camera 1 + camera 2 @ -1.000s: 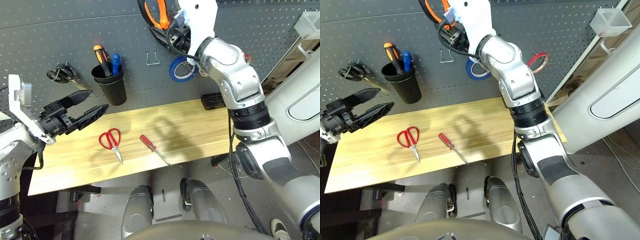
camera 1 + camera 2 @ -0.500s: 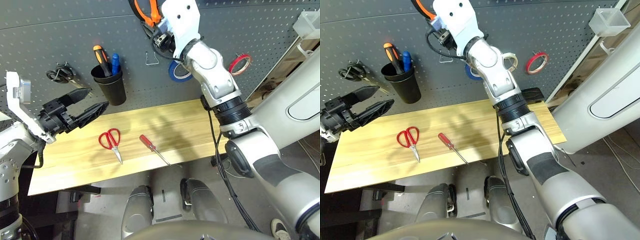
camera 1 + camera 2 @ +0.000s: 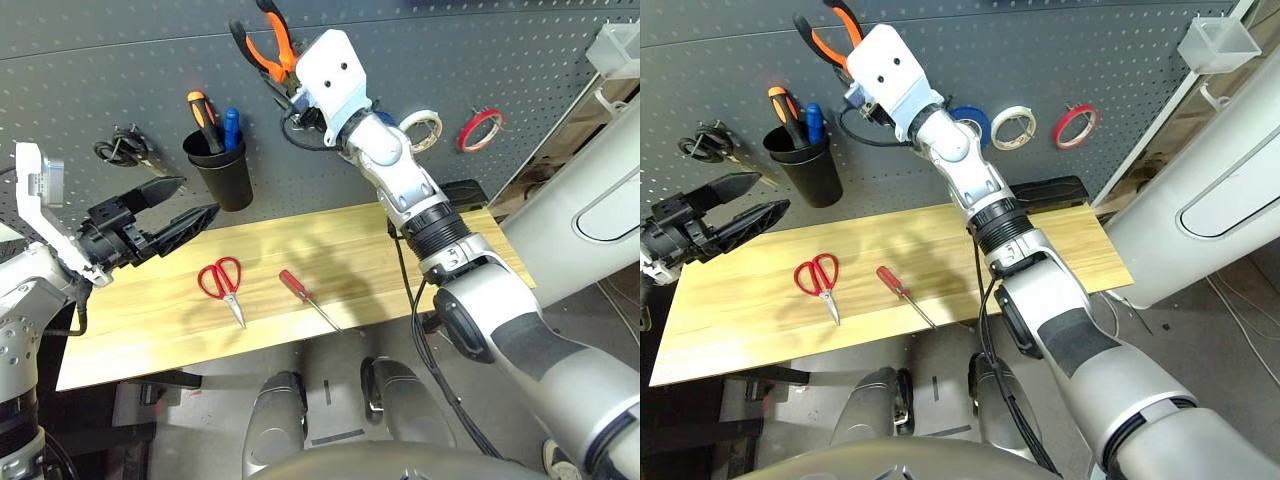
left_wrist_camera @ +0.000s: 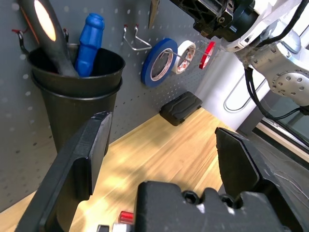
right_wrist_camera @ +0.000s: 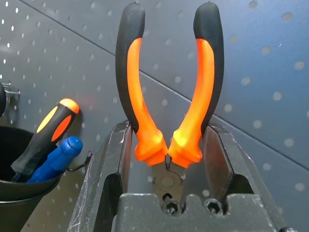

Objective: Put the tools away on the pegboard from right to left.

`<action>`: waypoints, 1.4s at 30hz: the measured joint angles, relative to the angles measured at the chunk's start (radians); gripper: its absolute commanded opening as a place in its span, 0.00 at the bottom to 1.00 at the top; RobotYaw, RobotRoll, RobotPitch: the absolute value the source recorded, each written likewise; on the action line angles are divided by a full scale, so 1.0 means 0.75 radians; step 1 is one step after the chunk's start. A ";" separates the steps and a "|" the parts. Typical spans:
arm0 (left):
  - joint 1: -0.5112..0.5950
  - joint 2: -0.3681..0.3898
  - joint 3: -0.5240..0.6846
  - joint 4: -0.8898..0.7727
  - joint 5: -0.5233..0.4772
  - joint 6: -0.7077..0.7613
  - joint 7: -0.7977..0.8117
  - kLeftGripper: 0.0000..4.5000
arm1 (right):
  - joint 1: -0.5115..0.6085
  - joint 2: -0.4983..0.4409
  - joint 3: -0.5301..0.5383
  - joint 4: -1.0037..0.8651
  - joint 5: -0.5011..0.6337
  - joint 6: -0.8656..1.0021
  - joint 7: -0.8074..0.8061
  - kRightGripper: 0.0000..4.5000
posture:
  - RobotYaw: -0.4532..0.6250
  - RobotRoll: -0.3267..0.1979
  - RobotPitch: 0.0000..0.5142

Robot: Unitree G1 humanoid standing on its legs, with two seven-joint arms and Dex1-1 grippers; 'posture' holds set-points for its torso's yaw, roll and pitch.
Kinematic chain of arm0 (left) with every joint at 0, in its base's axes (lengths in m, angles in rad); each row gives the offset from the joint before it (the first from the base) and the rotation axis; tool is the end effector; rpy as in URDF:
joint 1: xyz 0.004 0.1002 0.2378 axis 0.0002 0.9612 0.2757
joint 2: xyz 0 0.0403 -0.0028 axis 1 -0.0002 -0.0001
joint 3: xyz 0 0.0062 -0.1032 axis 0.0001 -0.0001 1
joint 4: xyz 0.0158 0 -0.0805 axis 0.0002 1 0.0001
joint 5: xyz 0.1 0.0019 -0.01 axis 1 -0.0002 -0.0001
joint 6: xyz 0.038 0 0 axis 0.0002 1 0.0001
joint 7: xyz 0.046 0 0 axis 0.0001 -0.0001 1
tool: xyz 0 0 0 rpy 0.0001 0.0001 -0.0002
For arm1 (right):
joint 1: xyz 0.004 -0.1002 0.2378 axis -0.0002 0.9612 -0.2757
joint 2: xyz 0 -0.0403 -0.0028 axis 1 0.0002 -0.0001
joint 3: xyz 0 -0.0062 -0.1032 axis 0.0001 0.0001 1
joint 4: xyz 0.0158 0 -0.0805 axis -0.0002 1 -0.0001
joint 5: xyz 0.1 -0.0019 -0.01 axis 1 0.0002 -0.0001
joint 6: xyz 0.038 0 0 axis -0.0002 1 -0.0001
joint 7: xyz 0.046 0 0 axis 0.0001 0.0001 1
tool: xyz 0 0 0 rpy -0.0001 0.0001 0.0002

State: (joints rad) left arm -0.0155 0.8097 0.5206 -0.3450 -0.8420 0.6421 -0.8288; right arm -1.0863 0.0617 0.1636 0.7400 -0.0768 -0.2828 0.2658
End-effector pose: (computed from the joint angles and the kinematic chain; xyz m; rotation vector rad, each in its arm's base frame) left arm 0.1796 0.3075 0.1945 0.0131 0.0272 -0.7200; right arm 0.3349 -0.0239 0.2115 -0.2926 -0.5829 0.7022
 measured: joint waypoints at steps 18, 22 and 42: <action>-0.025 -0.012 -0.029 -0.001 0.003 -0.021 0.000 1.00 | -0.047 0.013 -0.076 0.311 0.021 -0.070 -0.031 0.51 | 0.49 0.62 0.16; -0.026 -0.023 -0.042 -0.001 0.003 -0.029 0.000 1.00 | -0.047 0.012 -0.081 0.372 0.020 -0.081 -0.037 0.51 | 0.49 0.62 0.16; -0.053 -0.087 -0.168 0.008 0.019 -0.044 0.011 1.00 | 0.166 -0.179 -0.132 -0.388 0.200 0.266 0.228 0.99 | 0.44 0.62 0.21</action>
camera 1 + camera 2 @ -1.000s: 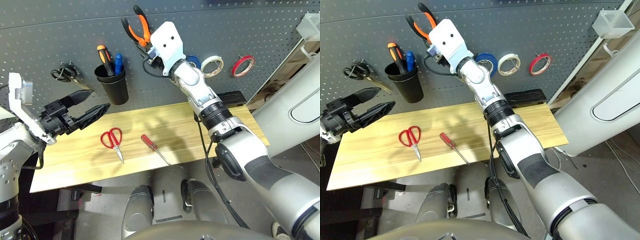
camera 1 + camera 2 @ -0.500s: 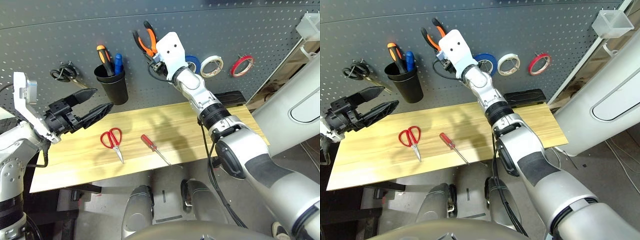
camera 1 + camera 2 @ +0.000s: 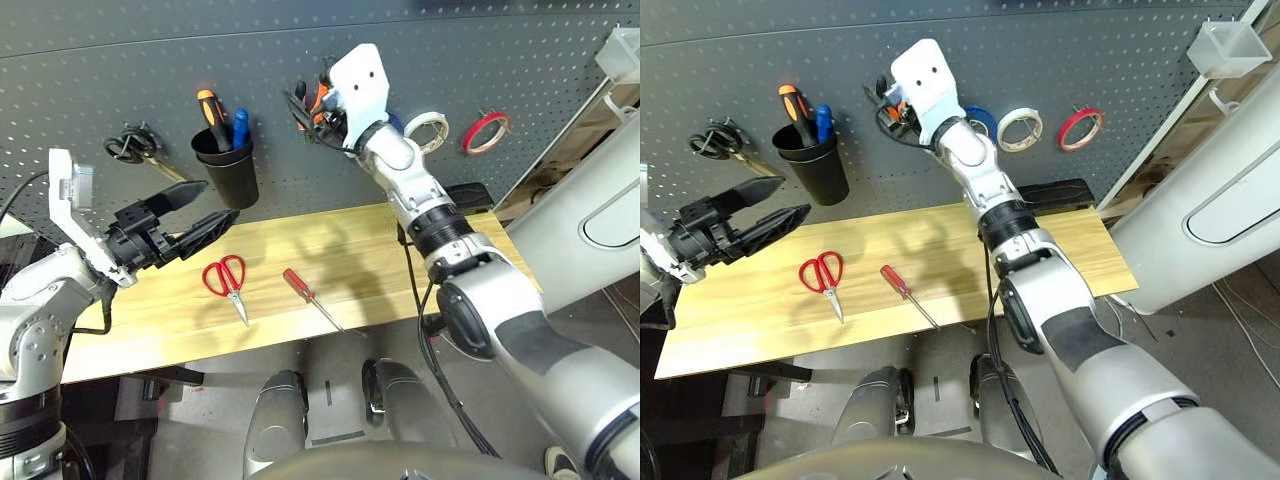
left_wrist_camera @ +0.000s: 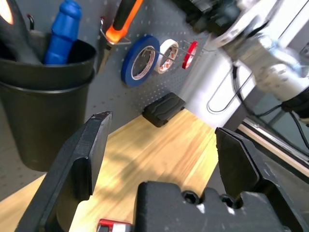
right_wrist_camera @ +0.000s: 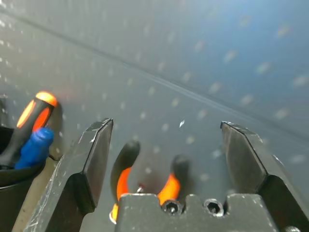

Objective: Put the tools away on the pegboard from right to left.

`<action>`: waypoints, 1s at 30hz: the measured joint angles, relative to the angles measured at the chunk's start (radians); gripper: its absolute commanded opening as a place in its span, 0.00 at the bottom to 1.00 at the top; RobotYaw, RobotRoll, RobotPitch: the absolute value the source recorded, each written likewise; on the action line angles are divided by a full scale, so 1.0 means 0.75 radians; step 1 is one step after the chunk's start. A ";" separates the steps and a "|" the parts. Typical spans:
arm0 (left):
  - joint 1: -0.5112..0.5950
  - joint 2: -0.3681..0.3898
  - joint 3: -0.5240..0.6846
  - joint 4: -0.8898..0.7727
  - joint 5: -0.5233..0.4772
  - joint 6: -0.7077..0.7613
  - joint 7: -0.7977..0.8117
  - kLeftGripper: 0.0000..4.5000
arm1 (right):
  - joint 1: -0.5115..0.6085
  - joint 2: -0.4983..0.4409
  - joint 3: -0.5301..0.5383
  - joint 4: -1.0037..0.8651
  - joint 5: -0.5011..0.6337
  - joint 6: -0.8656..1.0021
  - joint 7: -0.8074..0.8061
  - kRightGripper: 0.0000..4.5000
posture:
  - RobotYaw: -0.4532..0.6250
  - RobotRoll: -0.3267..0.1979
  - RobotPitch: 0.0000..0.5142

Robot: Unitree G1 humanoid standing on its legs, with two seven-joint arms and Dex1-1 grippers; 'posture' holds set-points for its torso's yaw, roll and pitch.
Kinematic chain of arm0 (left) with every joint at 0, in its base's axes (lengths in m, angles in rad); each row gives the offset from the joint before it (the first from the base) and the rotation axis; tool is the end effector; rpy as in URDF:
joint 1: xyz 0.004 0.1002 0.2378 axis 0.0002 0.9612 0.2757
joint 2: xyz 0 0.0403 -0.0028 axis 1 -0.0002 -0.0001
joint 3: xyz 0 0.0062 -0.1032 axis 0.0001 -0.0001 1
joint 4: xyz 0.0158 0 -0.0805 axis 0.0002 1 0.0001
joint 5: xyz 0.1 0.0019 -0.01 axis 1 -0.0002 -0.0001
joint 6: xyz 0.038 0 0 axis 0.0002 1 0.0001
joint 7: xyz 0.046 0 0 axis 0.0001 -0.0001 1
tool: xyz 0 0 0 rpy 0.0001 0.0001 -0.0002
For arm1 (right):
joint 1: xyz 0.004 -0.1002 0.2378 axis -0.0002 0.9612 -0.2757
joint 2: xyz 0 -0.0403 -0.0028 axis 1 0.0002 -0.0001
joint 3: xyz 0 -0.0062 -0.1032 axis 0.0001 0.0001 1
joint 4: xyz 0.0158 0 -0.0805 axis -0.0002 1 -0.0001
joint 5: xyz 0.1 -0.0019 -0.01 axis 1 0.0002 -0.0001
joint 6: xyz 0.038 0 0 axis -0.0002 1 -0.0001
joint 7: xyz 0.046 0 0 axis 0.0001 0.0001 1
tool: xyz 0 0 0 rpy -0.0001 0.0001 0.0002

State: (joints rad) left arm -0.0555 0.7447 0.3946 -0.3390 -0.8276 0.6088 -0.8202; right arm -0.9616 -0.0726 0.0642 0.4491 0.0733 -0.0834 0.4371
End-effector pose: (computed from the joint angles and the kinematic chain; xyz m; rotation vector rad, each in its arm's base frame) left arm 0.1933 0.2869 0.1765 -0.0412 0.0301 -0.8032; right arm 0.3329 -0.0839 0.2208 -0.1955 -0.5399 0.7021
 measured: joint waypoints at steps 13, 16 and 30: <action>-0.024 -0.094 -0.249 -0.026 0.116 0.106 0.217 1.00 | 0.483 -0.664 -0.034 -0.909 0.452 0.850 0.552 0.99 | 0.36 0.62 0.30; -0.027 -0.122 -0.358 -0.050 0.220 0.142 0.320 1.00 | 0.665 -0.724 0.008 -0.965 0.454 0.835 0.626 0.99 | 0.36 0.62 0.32; -0.170 -0.491 -0.633 0.143 0.575 0.569 0.835 1.00 | 1.021 -0.756 0.161 -0.800 0.188 0.347 0.729 0.99 | 0.35 0.62 0.39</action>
State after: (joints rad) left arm -0.1829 0.3764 -0.0799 -0.2321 -0.3960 1.0359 -0.1937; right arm -0.1957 -0.6399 0.1852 -0.1507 0.2140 0.1767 0.9839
